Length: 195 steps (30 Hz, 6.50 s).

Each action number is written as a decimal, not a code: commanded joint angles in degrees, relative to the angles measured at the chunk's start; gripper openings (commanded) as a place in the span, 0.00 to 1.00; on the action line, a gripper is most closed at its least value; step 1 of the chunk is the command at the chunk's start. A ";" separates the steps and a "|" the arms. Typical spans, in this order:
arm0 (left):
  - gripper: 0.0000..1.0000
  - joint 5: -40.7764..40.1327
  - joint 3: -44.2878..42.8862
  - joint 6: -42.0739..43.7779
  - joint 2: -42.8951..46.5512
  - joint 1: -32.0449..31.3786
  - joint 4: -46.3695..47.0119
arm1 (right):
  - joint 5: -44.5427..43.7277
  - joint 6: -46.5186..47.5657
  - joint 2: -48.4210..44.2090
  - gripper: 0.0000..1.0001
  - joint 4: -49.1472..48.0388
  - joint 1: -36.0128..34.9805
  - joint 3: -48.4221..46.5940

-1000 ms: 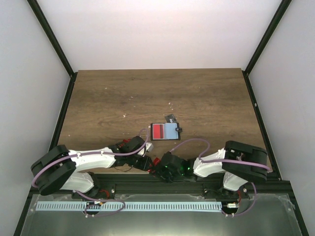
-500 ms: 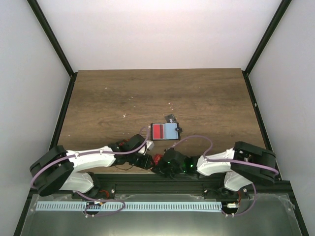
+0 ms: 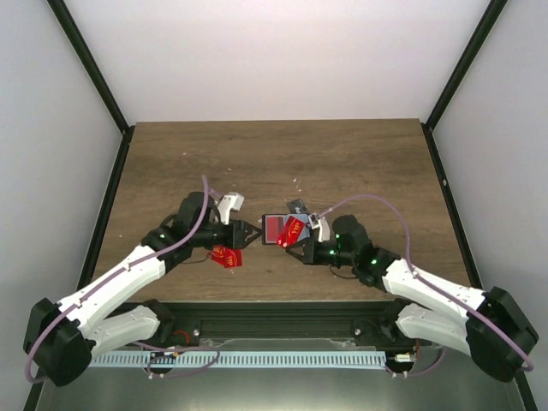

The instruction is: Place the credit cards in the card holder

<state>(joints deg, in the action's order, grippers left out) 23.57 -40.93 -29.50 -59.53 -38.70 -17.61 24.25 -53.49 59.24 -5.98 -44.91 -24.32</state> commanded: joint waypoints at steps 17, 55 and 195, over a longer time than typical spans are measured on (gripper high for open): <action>0.32 31.60 2.80 -3.04 6.04 5.74 19.16 | 34.36 25.30 -1.85 0.01 -1.41 4.63 -10.85; 0.04 12.12 -10.44 -0.59 -27.44 5.92 7.59 | -9.29 25.07 18.00 0.70 21.36 13.44 -17.25; 0.59 3.90 -31.82 4.48 -49.51 3.45 -9.83 | -10.39 24.73 21.06 0.41 21.31 13.62 -17.99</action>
<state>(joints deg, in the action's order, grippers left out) 29.69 -70.94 -27.90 -112.05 -35.03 -22.33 11.49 -29.19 82.37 15.05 -31.24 -40.97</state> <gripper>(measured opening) 0.557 0.403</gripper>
